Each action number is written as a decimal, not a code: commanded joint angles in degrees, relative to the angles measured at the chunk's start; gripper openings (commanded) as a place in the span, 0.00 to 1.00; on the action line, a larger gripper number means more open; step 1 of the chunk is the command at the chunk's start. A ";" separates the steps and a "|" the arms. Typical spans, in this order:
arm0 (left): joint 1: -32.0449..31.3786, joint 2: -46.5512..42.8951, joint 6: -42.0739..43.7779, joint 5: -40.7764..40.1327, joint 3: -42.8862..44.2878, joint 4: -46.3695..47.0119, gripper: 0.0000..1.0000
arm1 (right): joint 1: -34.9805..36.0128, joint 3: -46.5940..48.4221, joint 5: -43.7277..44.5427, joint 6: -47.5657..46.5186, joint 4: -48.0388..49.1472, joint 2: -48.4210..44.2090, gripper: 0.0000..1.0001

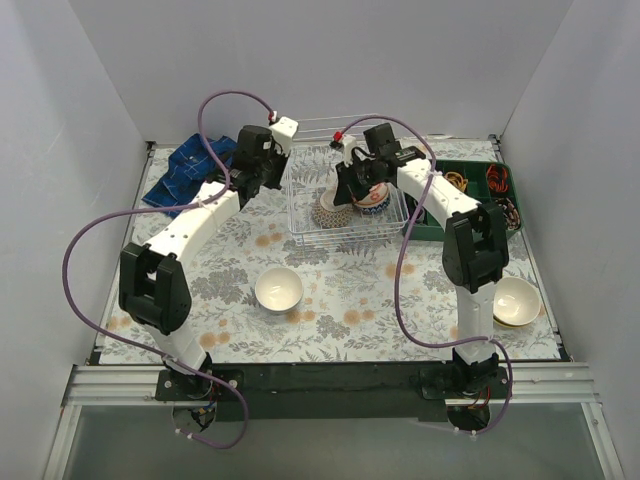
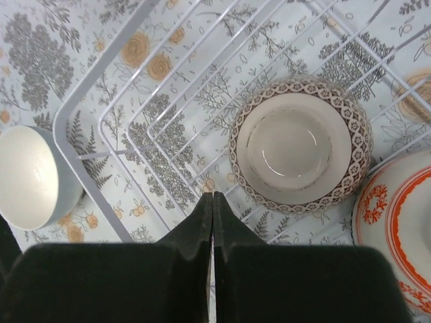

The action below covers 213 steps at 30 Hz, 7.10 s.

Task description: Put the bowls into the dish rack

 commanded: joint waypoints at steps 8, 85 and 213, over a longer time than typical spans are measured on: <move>5.46 -5.12 -1.24 -3.45 -3.07 1.89 0.00 | 1.63 0.82 12.90 -12.14 -4.29 1.91 0.01; 26.39 -54.95 -1.94 5.43 -24.34 -26.33 0.72 | 41.62 -12.20 16.51 -38.25 -5.59 -11.09 0.01; -3.50 16.32 17.05 20.98 4.57 8.92 0.00 | -11.02 21.12 -35.26 33.13 35.00 17.21 0.65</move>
